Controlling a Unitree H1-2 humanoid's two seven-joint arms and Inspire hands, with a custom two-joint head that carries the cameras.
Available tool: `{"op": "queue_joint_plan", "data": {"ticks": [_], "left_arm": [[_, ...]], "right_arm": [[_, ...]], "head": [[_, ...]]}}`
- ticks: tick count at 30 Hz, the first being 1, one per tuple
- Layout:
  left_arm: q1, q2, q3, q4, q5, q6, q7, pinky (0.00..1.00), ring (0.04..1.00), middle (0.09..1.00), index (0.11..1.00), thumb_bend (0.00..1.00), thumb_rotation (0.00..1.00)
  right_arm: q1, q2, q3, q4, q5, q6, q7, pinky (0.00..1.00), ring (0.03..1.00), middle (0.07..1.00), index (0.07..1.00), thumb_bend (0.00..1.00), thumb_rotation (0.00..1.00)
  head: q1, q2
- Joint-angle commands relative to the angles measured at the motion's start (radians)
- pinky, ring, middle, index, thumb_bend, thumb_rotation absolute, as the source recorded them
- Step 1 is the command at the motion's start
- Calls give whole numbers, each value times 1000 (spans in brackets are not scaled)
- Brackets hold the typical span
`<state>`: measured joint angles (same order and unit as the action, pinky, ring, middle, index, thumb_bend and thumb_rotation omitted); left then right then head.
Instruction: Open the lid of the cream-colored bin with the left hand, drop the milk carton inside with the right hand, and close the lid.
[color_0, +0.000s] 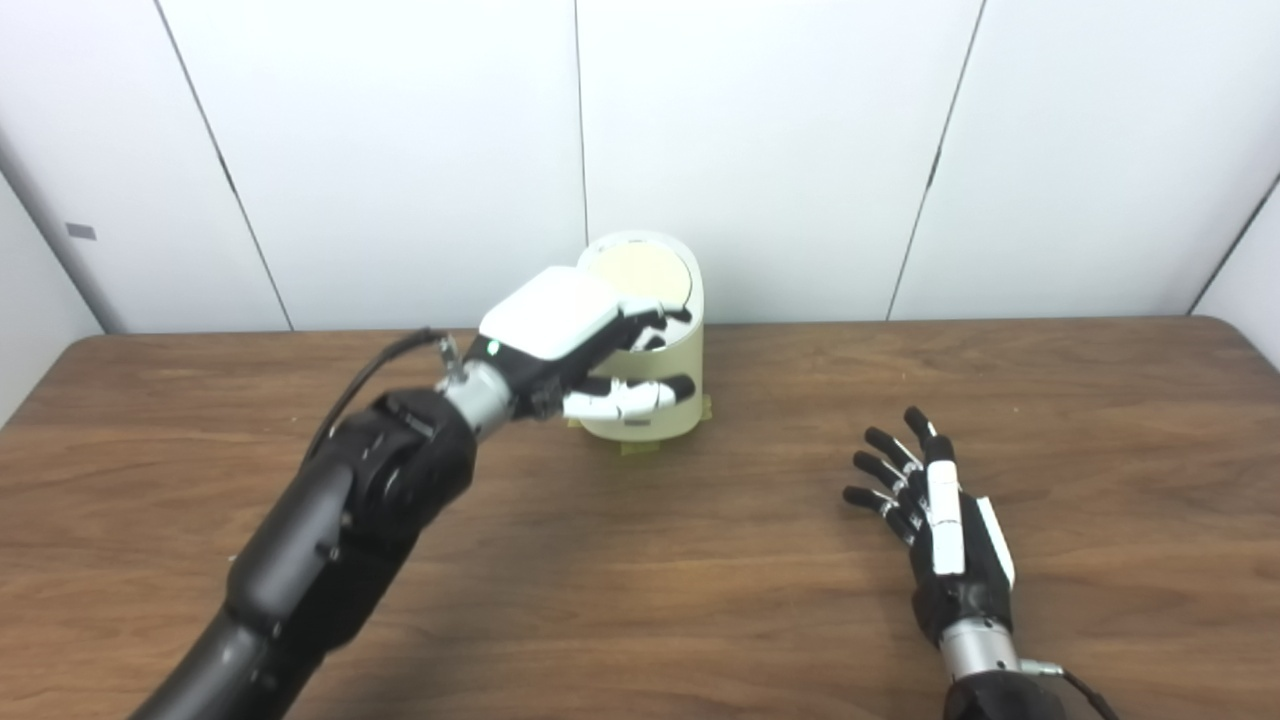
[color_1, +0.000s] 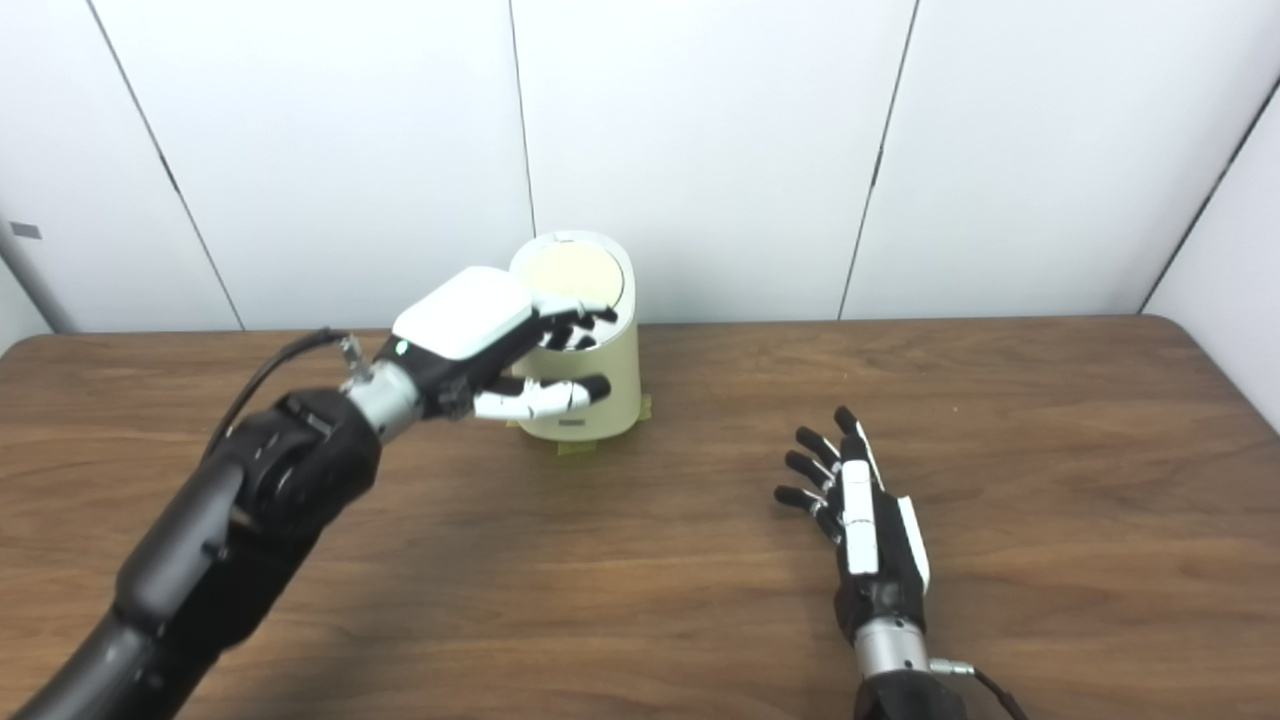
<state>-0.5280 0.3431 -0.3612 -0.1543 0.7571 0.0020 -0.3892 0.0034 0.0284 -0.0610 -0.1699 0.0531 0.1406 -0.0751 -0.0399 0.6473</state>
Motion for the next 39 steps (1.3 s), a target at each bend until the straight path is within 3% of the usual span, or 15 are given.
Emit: {"op": "queue_joint_plan", "data": {"ticks": [1,6,9,13,17,24,27,32,39], "left_arm": [[2,-29,70,-100,-13,39,73,787,851,866,885,461,972],[150,-155,205,-248,-135,217,72,805,906,912,903,374,935],[219,-200,254,-307,-201,295,72,849,925,926,918,342,937],[329,-237,330,-343,-304,333,112,904,934,925,929,326,995],[416,-274,411,-346,-416,368,154,951,947,933,940,382,1000],[507,-299,469,-284,-587,302,207,937,947,937,954,323,1000],[534,-313,487,-268,-660,303,224,955,959,950,956,350,1000],[552,-297,492,-251,-713,283,239,995,979,962,973,326,1000],[553,-298,506,-264,-792,301,258,1000,980,971,979,325,1000]], "right_arm": [[-21,6,9,-54,-4,-27,8,650,809,845,932,617,1000],[-12,6,28,-96,-21,-13,7,647,802,843,933,606,1000],[-11,9,40,-119,-34,-3,2,638,797,837,932,590,990],[-9,10,55,-158,-56,18,3,623,788,832,928,584,984],[-4,0,53,-174,-62,26,8,640,800,833,925,591,977],[-6,-21,39,-176,-55,33,17,699,838,854,914,603,982],[-6,-40,44,-176,-52,35,35,758,877,883,920,611,995],[-5,-49,43,-216,25,124,77,887,971,954,952,610,1000],[-6,-57,49,-221,29,152,87,989,999,978,966,609,1000]], "head": [[0,1],[-2,6],[-3,12],[-2,16],[1,24],[9,33],[17,36],[24,40],[29,46]]}}
